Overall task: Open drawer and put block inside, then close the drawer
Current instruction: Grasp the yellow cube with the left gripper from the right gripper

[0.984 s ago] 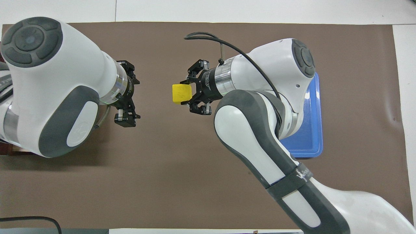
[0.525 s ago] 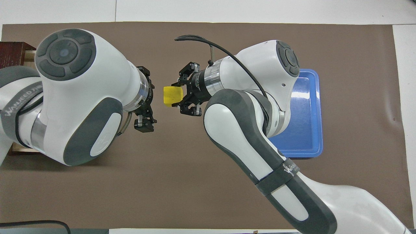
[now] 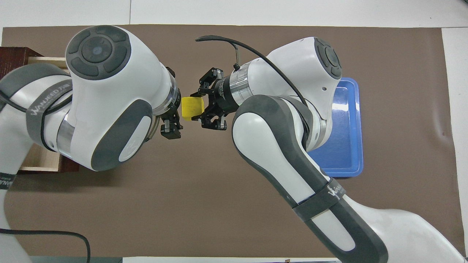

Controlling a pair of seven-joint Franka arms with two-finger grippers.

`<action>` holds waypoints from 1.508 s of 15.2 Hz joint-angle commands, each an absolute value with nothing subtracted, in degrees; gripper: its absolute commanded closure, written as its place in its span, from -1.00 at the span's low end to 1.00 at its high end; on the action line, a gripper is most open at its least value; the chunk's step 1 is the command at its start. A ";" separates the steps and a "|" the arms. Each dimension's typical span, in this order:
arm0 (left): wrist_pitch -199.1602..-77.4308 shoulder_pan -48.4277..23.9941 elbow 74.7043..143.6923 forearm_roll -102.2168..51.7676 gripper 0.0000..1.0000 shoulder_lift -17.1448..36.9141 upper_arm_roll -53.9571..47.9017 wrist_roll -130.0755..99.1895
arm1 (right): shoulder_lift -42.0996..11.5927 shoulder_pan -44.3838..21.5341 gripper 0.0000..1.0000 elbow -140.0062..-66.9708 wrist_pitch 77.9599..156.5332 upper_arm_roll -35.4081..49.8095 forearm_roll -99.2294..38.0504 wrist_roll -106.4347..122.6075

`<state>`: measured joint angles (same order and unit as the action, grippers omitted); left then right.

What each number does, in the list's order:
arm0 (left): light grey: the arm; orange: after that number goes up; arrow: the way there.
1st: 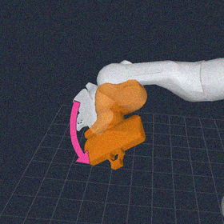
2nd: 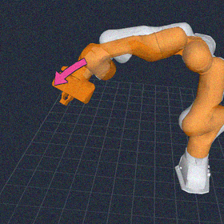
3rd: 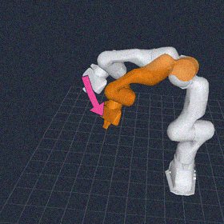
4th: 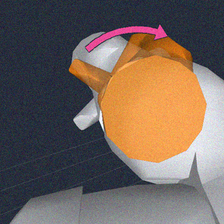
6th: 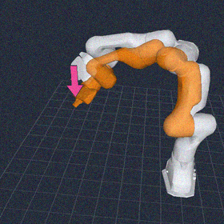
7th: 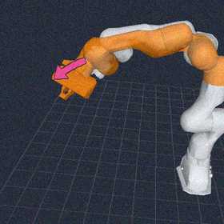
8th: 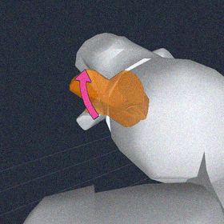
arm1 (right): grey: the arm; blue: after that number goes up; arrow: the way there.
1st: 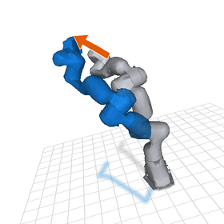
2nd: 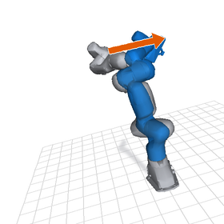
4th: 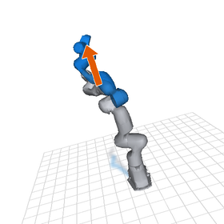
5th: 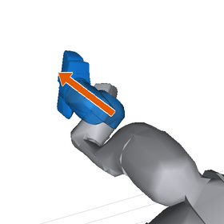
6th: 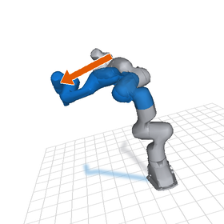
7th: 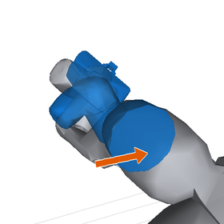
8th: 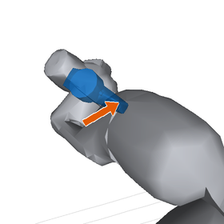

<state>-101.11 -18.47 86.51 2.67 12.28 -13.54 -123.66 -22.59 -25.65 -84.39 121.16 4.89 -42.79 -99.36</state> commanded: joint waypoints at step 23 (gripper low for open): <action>-101.51 -22.06 83.67 4.57 0.43 15.38 -13.10 -125.16 | -22.68 -24.70 1.00 -83.23 119.79 5.19 -43.42 -101.16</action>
<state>-101.26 -21.04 85.32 3.73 14.33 -13.70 -124.00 -22.58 -25.54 -84.36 120.92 4.80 -42.79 -99.59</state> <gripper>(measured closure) 0.256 0.449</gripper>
